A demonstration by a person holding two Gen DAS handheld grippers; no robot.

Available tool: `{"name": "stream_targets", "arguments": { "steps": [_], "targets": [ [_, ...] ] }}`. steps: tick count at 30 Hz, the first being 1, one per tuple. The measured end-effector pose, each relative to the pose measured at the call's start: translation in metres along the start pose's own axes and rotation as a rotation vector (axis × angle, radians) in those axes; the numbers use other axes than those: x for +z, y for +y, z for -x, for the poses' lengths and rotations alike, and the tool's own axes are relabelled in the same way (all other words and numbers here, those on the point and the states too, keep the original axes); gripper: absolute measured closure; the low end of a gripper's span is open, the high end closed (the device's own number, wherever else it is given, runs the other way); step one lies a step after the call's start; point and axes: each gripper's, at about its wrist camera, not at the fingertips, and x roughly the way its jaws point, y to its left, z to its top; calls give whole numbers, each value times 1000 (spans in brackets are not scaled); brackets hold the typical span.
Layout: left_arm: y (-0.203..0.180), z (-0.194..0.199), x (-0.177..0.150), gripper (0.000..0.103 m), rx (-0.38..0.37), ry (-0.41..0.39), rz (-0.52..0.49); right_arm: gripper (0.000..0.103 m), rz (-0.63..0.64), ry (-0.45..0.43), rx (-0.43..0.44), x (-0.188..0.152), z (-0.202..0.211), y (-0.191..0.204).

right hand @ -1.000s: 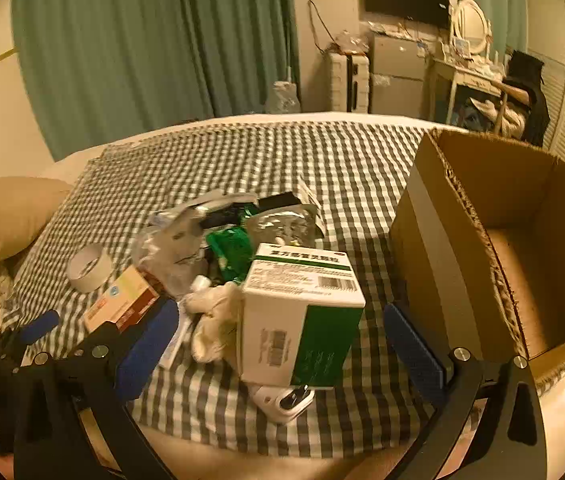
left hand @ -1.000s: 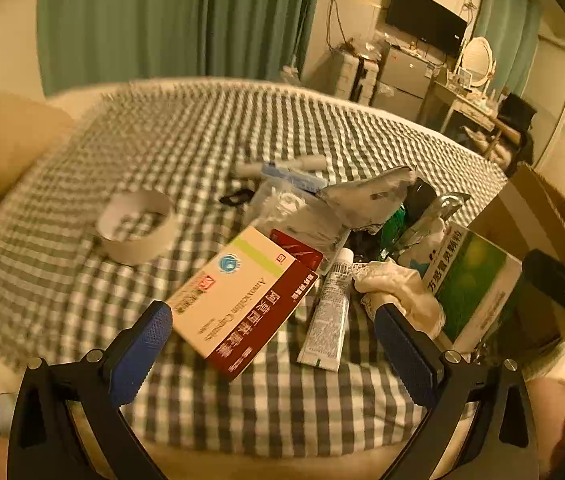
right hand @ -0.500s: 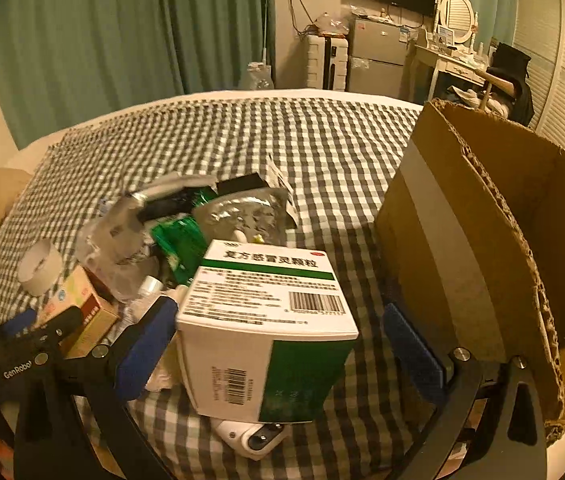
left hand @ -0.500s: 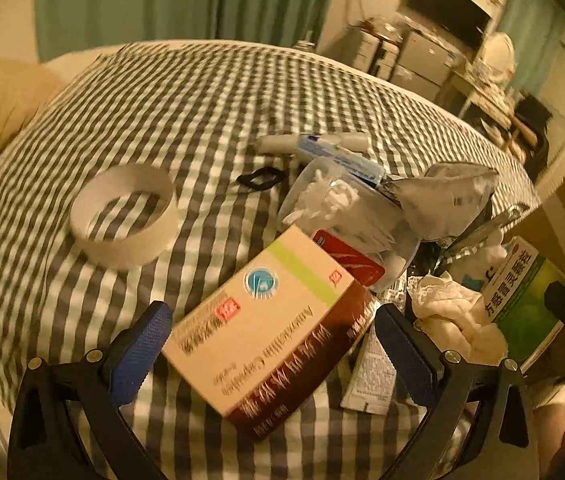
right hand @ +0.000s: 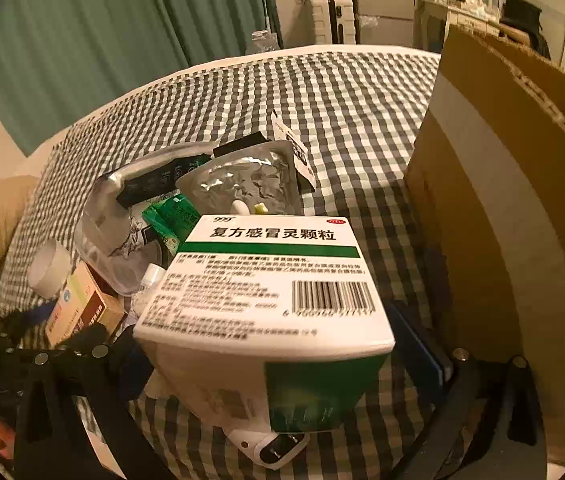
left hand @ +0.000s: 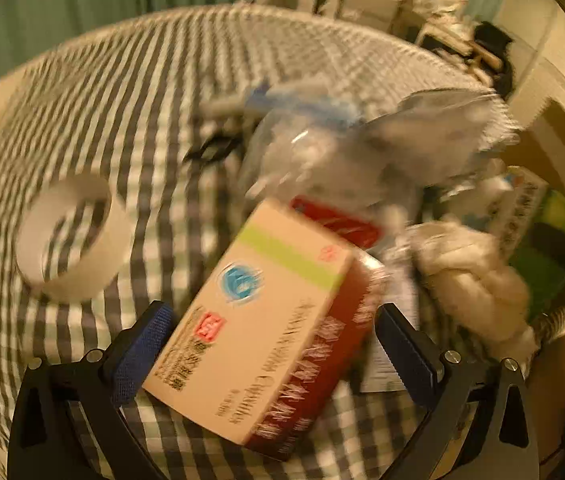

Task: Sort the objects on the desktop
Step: 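Grasp the Amoxicillin box with the left tool while the right tool grasps the white-green granule box, then carry both boxes into the cardboard box and open both tools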

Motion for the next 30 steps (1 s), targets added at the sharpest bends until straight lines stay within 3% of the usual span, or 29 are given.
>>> {"name": "stream_targets", "arguments": {
  "steps": [3,4,5,12,20,22,25,27,30],
  "targets": [
    [8,-8,-1,0,8,27,46,13,9,-22,-10,0,4,2],
    [8,-6,0,4,19,21,45,24,13,-31,-3,1,6,3],
    [9,-6,1,8,25,20,40,25,9,-36,4,1,7,3],
    [-2,6,-3,14,86,-28,7,26,22,-69,11,-2,21,6],
    [0,50,-19,19,129,-160,104,26,99,-135,21,-8,42,11],
    [2,63,-22,26,137,-186,123,26,108,-144,25,-11,48,13],
    [-7,84,-30,28,126,-235,106,26,122,-171,39,-15,61,17],
    [-14,90,-33,29,140,-243,79,26,134,-194,43,-18,72,19],
    [-14,89,-33,41,127,-225,64,26,131,-208,54,-21,84,18]
  ]
}}
